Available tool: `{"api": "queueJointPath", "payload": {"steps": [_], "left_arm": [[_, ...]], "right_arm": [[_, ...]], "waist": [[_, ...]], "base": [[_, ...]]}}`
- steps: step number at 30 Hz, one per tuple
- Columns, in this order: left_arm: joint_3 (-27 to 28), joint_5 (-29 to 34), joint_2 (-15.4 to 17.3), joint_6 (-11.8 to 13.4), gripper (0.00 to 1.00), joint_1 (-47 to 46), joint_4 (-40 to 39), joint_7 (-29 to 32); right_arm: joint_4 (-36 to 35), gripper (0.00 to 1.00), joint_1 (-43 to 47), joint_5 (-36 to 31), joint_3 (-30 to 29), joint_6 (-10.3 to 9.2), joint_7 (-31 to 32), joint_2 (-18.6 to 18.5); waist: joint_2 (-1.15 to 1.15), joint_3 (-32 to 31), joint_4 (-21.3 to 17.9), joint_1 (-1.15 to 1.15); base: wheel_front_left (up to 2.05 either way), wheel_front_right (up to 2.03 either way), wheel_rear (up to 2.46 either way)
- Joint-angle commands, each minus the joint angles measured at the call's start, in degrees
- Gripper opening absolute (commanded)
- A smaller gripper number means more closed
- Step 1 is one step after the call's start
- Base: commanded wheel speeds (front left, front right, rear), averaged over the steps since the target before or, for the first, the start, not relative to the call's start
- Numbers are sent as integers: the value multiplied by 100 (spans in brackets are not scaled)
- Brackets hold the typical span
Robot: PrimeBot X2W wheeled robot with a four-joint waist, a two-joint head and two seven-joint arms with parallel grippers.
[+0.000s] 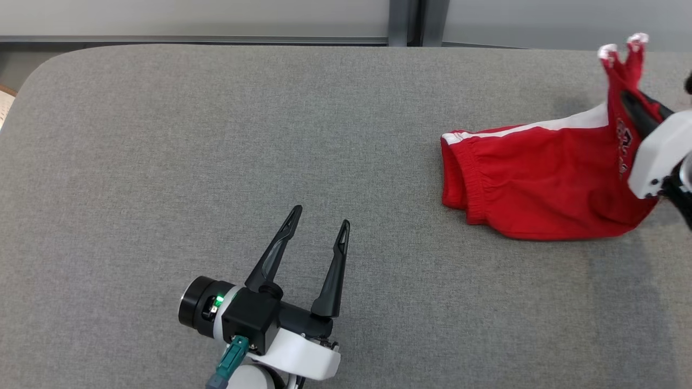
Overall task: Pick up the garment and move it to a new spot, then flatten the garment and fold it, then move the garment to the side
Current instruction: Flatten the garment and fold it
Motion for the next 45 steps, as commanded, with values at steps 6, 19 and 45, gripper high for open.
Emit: {"api": "queueJointPath", "payload": {"steps": [6, 19, 45], "left_arm": [[-53, -87, 20, 2, 100, -15, 16, -7], [-80, -144, 19, 11, 100, -118, -25, -6], [73, -141, 21, 7, 100, 46, 65, -6]], "right_arm": [[-653, 0, 310, -415, -182, -3, 258, 624], [-2173, 0, 1432, -1447, -918, -3, 826, 1660], [-3191, 100, 3244, -2358, -3382, -3, -461, 1801]], "waist": [[0, -46, 38, 0], [0, 114, 175, 0], [0, -314, -115, 0]], "base": [[0, 0, 0], [0, 0, 0], [0, 0, 0]]}}
